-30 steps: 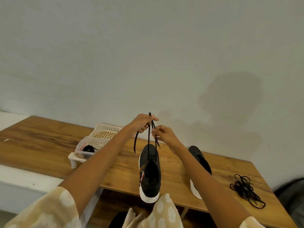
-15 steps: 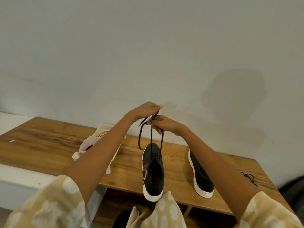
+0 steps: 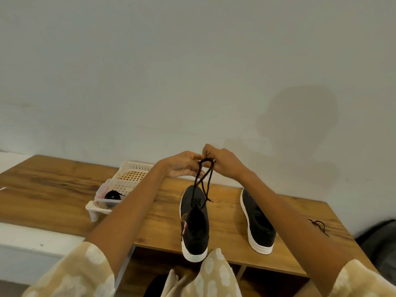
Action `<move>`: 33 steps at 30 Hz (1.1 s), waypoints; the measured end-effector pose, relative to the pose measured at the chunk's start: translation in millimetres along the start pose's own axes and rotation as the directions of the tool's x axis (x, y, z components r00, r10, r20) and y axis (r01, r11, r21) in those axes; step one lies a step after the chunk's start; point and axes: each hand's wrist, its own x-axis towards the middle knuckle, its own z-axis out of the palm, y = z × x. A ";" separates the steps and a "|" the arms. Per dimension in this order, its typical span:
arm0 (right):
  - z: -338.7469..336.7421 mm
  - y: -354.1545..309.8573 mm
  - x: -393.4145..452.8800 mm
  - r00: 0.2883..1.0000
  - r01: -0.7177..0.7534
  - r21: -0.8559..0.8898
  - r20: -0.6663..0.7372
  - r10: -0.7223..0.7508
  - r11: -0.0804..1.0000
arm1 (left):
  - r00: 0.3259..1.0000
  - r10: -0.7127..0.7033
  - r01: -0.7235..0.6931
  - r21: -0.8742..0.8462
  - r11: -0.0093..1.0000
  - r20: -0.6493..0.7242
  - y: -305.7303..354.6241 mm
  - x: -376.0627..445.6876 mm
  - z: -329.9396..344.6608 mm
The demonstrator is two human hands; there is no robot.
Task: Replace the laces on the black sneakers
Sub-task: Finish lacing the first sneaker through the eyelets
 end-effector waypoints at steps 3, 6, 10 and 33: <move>7.7 3.7 -5.1 0.985 -0.047 0.066 -0.163 0.057 0.997 | 0.989 0.056 -0.022 0.237 0.971 -0.135 -8.7 1.7 -3.3; 5.8 12.7 -10.9 0.947 -0.062 0.207 -0.298 0.123 0.976 | 0.922 0.203 -0.016 0.493 0.870 -0.328 -20.1 4.0 -11.3; 9.2 31.7 -20.8 0.962 -0.176 0.077 -0.196 0.188 0.981 | 0.861 0.264 -0.019 0.490 0.871 -0.435 -39.1 10.7 -12.9; 105.6 101.8 -101.7 0.747 -0.356 -0.699 0.186 0.638 0.620 | 0.746 -0.096 0.386 0.310 0.869 -0.659 -183.9 0.7 -16.3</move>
